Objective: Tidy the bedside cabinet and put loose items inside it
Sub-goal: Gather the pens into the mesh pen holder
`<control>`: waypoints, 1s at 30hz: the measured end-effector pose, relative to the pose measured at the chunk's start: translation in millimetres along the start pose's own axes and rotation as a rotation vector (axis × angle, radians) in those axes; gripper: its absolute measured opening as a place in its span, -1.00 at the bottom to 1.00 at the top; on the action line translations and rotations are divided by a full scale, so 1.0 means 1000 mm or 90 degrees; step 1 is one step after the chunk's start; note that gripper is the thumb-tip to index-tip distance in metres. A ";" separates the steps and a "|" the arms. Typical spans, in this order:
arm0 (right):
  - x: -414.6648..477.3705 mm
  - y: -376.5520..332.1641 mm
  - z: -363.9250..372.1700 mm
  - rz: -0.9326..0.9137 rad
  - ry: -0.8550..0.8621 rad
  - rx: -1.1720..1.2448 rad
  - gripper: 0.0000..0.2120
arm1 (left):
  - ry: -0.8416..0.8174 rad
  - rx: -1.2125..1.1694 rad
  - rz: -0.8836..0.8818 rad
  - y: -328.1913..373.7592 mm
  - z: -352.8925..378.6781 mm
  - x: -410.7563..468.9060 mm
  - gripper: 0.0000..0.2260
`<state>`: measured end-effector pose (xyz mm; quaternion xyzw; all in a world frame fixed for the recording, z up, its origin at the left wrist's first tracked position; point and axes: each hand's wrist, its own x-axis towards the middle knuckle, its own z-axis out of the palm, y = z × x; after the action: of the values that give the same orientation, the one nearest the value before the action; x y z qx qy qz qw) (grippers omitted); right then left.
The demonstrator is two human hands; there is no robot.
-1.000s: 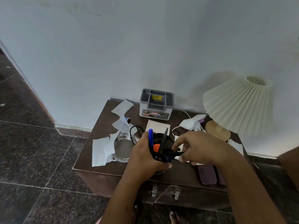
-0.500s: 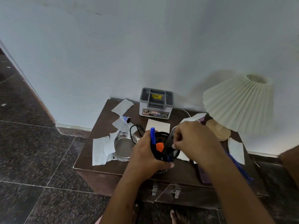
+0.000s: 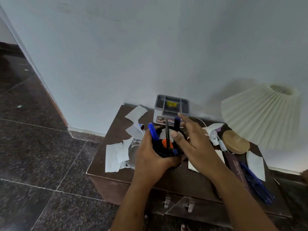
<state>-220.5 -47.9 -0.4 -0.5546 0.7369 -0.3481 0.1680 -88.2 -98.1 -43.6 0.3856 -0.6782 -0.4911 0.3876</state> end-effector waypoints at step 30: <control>0.182 0.012 0.151 -0.018 -0.396 -0.380 -0.42 | 0.494 0.018 -0.148 -0.056 -0.093 0.039 -0.25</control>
<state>-192.9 -265.4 -89.7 -0.6672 0.7121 0.0616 0.2096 -11.8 -180.2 -71.8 0.6216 -0.4404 -0.3404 0.5512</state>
